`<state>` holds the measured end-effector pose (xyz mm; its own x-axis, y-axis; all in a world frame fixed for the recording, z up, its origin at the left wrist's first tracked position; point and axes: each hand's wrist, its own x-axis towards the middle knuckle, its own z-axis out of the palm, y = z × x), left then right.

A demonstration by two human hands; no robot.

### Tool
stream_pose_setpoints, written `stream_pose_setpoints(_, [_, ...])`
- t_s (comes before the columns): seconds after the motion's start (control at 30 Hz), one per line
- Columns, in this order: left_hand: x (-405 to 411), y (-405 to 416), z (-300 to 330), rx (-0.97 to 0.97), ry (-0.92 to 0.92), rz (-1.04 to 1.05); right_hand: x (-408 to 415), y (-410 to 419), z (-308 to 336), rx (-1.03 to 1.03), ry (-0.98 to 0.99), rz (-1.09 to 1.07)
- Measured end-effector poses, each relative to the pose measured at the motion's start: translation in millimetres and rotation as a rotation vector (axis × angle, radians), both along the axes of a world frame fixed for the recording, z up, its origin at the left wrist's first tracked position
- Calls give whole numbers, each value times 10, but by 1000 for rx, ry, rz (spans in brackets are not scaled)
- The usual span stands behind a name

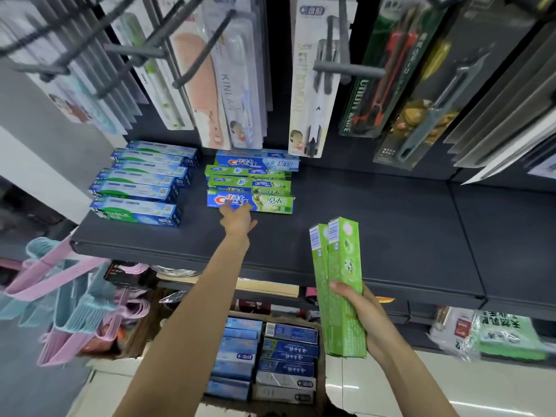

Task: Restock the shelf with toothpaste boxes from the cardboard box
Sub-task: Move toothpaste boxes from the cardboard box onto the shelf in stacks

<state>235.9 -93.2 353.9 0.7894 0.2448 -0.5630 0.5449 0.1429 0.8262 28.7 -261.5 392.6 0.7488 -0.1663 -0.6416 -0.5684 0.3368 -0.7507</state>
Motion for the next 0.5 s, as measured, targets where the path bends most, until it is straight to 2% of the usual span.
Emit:
stream_pose_setpoints(0.07, [41,83,-137,717,-337,-261,7,4,-7,22,-7,6])
stream_pose_setpoints(0.1, [95,151,-218,1014,-516,-436,10,2,-9,27,-6,10])
stream_pose_setpoints(0.13, [165,226,-277,1196,-614,-605,10,-6,-16,26,-1,13])
stream_pose_setpoints(0.17, [227,295,-310,1290,-644,-729,13,-14,-17,22,5,15])
stream_pose_setpoints(0.2, [282,353,-342,1332,-643,-794,19,-24,-18,17,11,12])
stream_pose_setpoints(0.33, [322,415,-396,1352,-718,-831,70,-56,-24,1,19,-11])
stream_pose_setpoints(0.4, [347,403,-397,1372,-734,-780,102,-58,-23,13,20,-13])
stream_pose_setpoints(0.5, [455,358,-360,1341,-659,-671,138,-46,-5,27,15,-21])
